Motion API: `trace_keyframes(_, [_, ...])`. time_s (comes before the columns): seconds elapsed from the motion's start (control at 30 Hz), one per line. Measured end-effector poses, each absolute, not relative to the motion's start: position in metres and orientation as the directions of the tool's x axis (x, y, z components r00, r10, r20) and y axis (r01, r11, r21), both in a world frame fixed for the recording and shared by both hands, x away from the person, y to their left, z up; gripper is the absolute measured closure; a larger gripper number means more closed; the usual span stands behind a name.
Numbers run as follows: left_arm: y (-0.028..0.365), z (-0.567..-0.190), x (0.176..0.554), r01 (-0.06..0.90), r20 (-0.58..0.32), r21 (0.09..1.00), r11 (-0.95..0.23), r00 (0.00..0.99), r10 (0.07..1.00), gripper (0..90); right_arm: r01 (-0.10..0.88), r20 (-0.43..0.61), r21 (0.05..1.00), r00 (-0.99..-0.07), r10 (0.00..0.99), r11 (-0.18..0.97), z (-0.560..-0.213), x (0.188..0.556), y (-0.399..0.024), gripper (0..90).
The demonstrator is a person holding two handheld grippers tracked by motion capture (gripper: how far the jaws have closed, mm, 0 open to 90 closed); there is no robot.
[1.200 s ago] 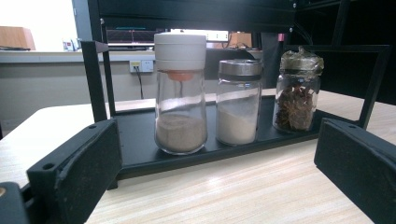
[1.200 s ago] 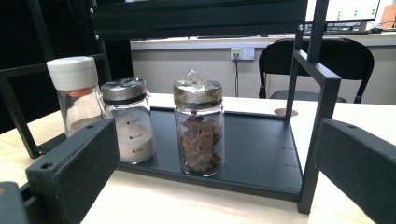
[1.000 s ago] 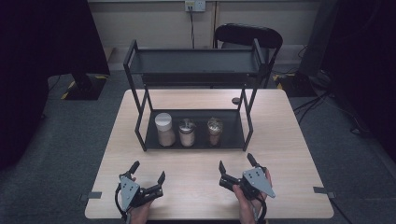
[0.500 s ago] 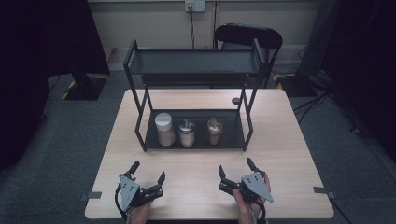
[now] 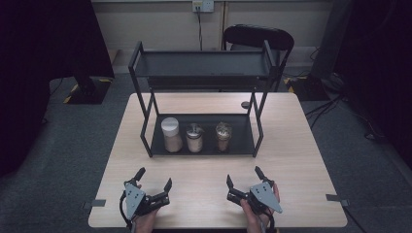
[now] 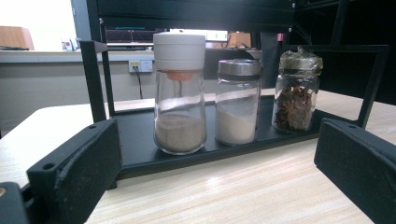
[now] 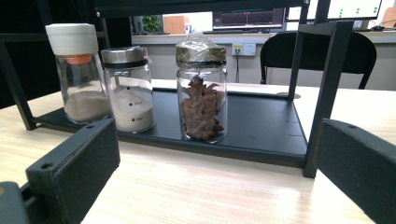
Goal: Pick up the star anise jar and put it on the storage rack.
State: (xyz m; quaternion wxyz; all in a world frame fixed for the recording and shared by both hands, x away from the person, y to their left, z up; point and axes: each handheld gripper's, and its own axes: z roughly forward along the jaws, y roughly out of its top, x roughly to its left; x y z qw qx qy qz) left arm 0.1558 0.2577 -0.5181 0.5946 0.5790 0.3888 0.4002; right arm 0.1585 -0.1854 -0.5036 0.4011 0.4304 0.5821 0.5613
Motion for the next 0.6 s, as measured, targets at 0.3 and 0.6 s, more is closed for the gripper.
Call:
trace_keyframes(0.3, [0.257, -0.518, 0.156, -0.026, 0.002, 1.000, 0.009, 0.376, 0.927, 0.1, 0.003, -0.010, 1.000, -0.312, 0.950, 0.012, -0.511, 0.154, -0.185, 0.0])
trace_keyframes(0.6, [0.257, -0.518, 0.156, -0.026, 0.002, 1.000, 0.009, 0.375, 0.927, 0.1, -0.014, 0.000, 1.000, -0.309, 0.951, -0.005, -0.515, 0.153, -0.186, 1.1])
